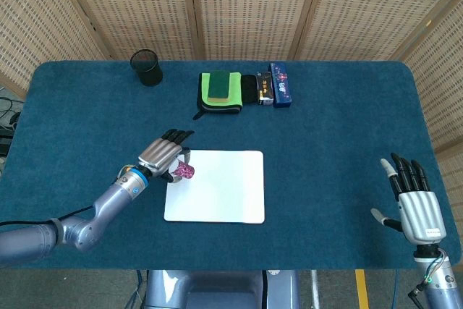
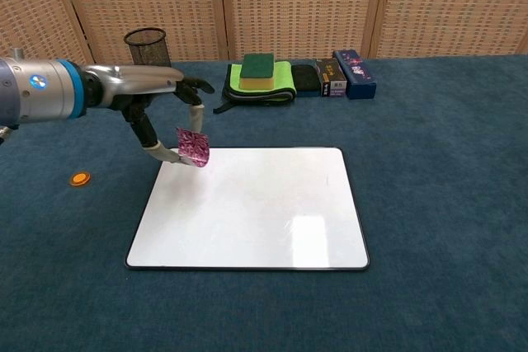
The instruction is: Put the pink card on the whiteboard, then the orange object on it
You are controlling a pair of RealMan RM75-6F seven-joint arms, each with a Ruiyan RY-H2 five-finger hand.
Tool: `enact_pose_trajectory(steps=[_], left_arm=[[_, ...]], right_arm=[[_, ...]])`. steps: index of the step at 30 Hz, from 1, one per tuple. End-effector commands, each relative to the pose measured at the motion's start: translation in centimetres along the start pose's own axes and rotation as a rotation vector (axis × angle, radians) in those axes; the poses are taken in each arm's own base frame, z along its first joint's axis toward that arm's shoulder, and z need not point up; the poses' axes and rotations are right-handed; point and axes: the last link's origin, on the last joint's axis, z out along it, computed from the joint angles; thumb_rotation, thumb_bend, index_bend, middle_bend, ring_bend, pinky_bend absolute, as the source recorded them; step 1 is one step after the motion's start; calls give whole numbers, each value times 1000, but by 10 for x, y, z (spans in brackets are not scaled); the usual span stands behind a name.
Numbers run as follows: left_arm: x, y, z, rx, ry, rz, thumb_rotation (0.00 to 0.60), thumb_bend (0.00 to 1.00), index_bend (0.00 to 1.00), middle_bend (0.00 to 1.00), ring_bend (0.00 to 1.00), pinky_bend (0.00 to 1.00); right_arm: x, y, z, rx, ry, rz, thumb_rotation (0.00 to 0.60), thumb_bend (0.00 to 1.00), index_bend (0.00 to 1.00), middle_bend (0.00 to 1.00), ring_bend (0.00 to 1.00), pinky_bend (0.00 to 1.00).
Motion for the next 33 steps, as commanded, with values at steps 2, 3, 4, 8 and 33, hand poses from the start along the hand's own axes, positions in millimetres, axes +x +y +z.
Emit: enact_pose_trajectory(steps=[2, 3, 4, 8, 33], left_arm=[[-10, 17, 12, -22, -23, 14, 600, 242, 424, 0, 0, 0], [-11, 20, 14, -22, -28, 14, 600, 242, 421, 0, 0, 0], [-13, 22, 16, -21, -33, 14, 600, 241, 417, 0, 0, 0], [-16, 29, 22, -17, -45, 31, 600, 227, 315, 0, 0, 0], [0, -5, -2, 72, -5, 62, 600, 245, 246, 0, 0, 0]], right_arm=[[0, 0, 0, -1, 0, 2, 600, 0, 0, 0, 0, 0], [0, 0, 0, -2, 0, 2, 600, 0, 0, 0, 0, 0], [0, 0, 0, -2, 0, 2, 600, 0, 0, 0, 0, 0], [0, 1, 0, -4, -2, 5, 600, 0, 0, 0, 0, 0], [0, 2, 0, -2, -3, 6, 600, 0, 0, 0, 0, 0]])
